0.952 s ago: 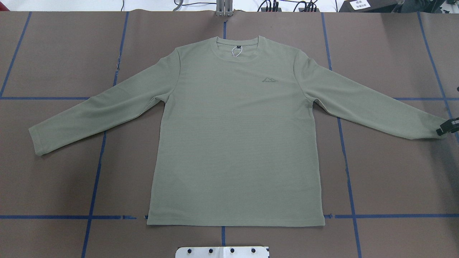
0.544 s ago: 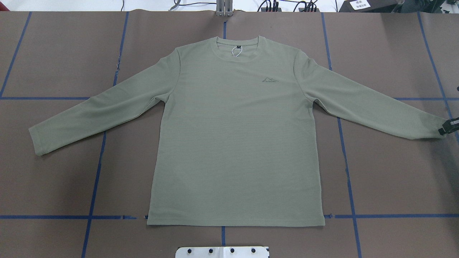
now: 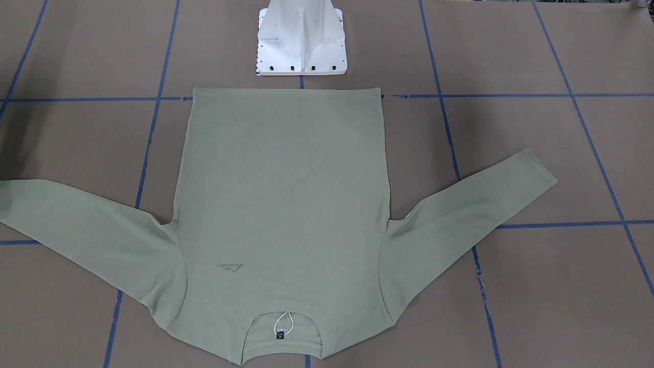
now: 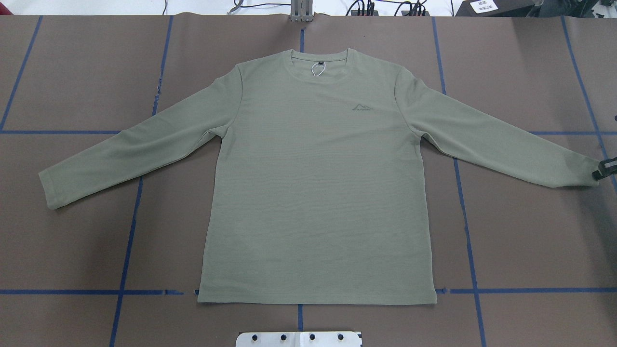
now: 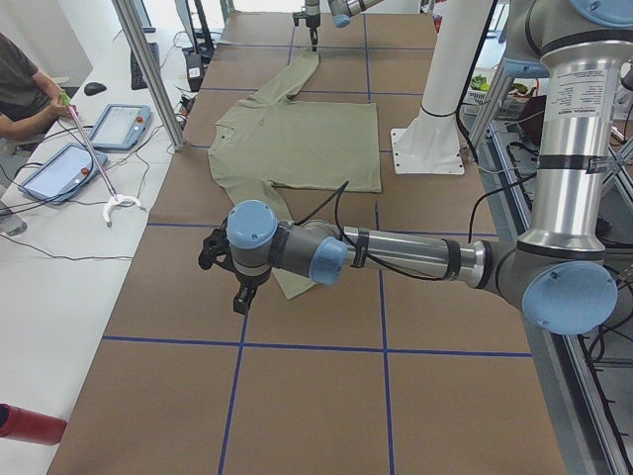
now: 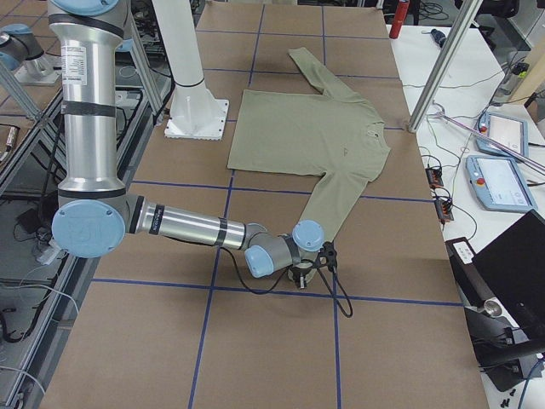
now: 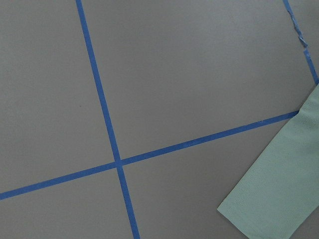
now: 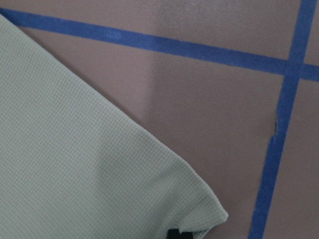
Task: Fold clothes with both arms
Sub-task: 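Close the right gripper on the sleeve cuff nearest it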
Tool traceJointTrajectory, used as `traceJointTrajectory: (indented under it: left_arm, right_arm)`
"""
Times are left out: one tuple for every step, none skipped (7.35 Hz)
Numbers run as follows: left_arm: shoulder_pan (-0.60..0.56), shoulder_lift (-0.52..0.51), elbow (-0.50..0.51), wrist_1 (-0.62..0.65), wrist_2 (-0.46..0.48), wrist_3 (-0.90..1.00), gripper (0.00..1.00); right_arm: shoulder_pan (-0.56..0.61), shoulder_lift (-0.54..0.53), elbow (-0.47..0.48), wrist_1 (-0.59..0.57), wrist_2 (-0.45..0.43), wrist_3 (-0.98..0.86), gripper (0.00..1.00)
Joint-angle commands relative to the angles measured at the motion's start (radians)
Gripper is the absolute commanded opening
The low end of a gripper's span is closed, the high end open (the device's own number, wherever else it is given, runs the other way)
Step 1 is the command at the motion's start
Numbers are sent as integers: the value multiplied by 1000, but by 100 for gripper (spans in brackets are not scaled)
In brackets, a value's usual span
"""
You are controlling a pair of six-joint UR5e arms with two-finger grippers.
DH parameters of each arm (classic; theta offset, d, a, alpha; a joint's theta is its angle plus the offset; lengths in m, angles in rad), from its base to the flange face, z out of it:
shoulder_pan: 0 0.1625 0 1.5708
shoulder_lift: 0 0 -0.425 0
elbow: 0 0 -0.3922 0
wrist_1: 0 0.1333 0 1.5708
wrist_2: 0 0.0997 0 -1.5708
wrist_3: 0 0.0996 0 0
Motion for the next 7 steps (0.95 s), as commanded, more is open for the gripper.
traceJointTrajectory:
  left_arm:
    - [1, -3, -2, 0, 0, -3, 100]
    - [1, -7, -2, 0, 0, -4, 100]
    - [1, -8, -2, 0, 0, -4, 100]
    - [1, -8, -2, -1, 0, -4, 100]
    - [1, -8, -2, 0, 0, -4, 100]
    - [1, -8, -2, -1, 0, -4, 100]
    - [1, -9, -2, 0, 0, -6, 100]
  right_arm:
    - [1, -2, 0, 3, 1, 1, 67]
    - [1, -1, 1, 5, -1, 1, 100]
    - [1, -1, 0, 5, -2, 1, 100]
    - [1, 1, 1, 3, -5, 1, 100]
    - [1, 1, -2, 3, -8, 1, 100]
    - [1, 1, -6, 2, -8, 1, 100]
    - [1, 1, -9, -3, -8, 1, 100]
